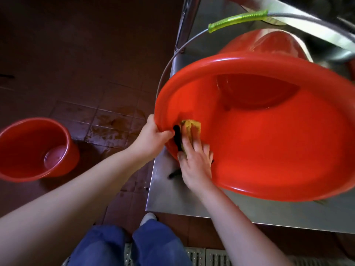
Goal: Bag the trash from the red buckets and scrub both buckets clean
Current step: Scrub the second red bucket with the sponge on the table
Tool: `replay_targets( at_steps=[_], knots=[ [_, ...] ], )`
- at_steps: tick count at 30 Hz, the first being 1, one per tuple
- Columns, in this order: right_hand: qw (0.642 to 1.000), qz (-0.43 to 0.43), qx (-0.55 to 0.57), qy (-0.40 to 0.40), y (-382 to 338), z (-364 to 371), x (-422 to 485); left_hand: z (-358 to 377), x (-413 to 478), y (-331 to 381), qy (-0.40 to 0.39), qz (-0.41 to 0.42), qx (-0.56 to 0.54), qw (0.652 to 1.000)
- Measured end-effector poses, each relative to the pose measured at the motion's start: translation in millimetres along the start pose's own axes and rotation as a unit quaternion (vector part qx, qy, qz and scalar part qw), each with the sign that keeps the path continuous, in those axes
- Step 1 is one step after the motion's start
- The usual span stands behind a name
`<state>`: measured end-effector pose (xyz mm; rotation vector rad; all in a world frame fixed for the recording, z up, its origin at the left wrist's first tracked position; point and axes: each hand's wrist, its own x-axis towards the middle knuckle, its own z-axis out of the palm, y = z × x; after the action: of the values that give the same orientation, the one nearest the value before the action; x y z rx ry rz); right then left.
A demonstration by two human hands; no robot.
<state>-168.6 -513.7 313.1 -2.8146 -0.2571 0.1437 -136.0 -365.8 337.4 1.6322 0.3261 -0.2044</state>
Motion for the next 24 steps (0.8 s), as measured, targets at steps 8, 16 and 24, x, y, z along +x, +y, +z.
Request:
replay_targets(
  at_steps=[8, 16, 24],
  knots=[
    [0.996, 0.011, -0.078, 0.037, 77, -9, 93, -24, 3, 46, -0.016, 0.103, 0.165, 0.981],
    [0.98, 0.05, -0.193, -0.004, 134, -23, 158, -2, 2, 19, 0.019, 0.052, 0.048, 0.997],
    [0.998, 0.052, 0.004, 0.016, 15, 9, 40, -1, 2, 11, 0.022, 0.081, 0.093, 0.992]
  ],
)
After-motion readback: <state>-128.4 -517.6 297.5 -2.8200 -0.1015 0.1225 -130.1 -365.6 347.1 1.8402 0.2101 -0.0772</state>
